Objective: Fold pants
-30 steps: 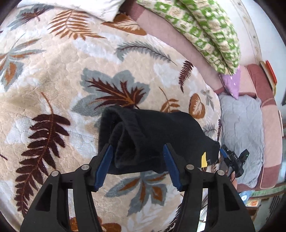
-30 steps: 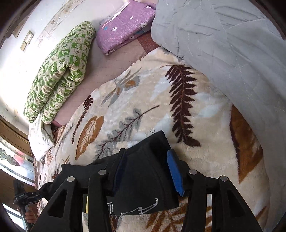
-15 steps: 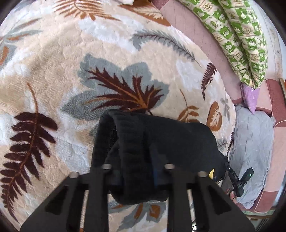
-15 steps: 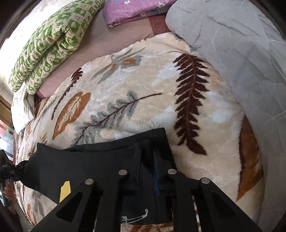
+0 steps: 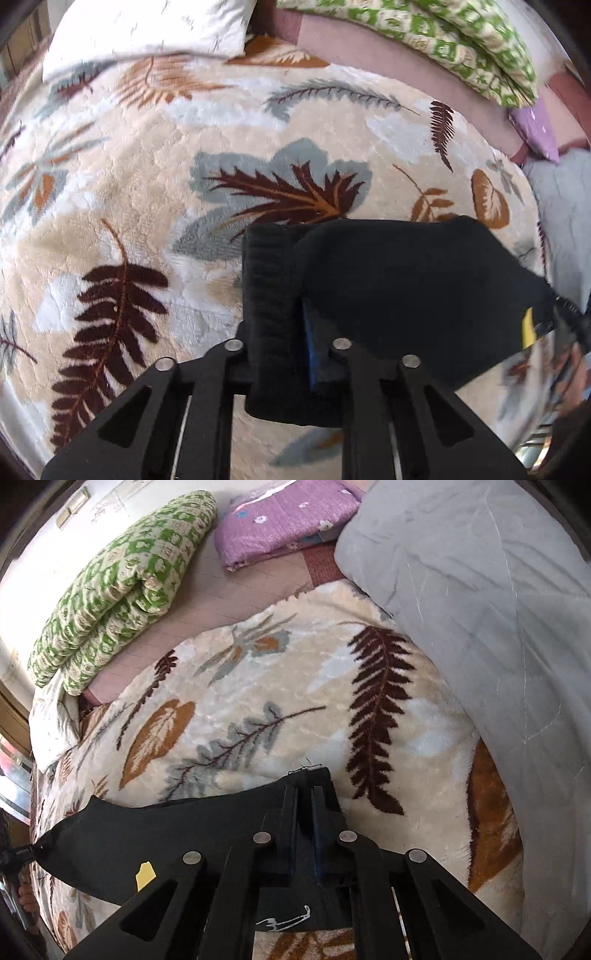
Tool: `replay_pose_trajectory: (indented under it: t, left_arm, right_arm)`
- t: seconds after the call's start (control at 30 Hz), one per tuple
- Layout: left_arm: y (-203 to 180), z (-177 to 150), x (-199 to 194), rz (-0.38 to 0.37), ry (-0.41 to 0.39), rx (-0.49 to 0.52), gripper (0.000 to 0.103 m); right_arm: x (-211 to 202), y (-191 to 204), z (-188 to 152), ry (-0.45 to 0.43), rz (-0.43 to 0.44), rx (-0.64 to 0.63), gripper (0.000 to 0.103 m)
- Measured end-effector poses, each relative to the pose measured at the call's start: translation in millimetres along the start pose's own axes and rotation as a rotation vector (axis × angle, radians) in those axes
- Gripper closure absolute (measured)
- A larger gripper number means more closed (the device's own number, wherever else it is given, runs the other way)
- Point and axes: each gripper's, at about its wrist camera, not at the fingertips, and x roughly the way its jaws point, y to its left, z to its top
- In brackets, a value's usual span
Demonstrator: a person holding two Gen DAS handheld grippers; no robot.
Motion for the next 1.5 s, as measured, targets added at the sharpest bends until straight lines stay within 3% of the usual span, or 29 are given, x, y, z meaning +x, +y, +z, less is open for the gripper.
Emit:
replay_pose_trajectory:
  t: [0.1,0.2,0.37,0.53,0.63,0.73,0.87,1.07,1.27,1.33,1.4,1.5]
  left_arm:
    - [-4,-5,-9,0.032,-0.033,0.043,0.078]
    - [2,-6,-27,-0.04,0.0,0.039,0.078]
    - [16,-6,-61,-0.105,-0.072,-0.035,0.072]
    - [-5,-18,-27,0.072,0.013,0.078,0.071]
    - [-6,-28,-11,0.128,0.034,0.097,0.065]
    - [-2,-25,-9,0.137,0.032,0.051,0.058]
    - [0,-27,-18,0.154,0.013,0.022,0.055]
    - [-24,-42,-49,0.19,-0.043,0.064,0.055]
    - [-64,-66,-85,0.131,-0.094,0.088,0.055]
    - [-84,-73,-90,0.077,-0.08,0.112,0.055]
    - [-110,-81,-90,0.033,-0.04,0.155,0.055]
    - [-151,-90,-86,-0.032,0.018,0.214,0.055]
  right_arm:
    - [18,-5,-12,0.013,-0.041,-0.008,0.095]
    - [14,-7,-12,-0.003,-0.018,0.026,0.088]
    - [-24,-14,-8,-0.081,0.029,0.082,0.076]
    - [-39,-10,-16,-0.085,0.08,0.083,0.076]
    - [-33,-5,-29,-0.048,0.118,0.082,0.076]
    - [-16,-2,-40,0.011,0.105,0.065,0.076]
    - [-8,-8,-46,0.011,0.115,0.1,0.078]
    - [-36,-7,-45,0.002,0.154,0.122,0.075]
    - [-88,-10,-46,-0.01,0.167,0.103,0.054]
    - [-105,-9,-48,-0.01,0.154,0.08,0.048]
    - [-120,-9,-49,-0.01,0.132,0.071,0.032]
    - [-139,-10,-48,-0.023,0.064,0.067,0.019]
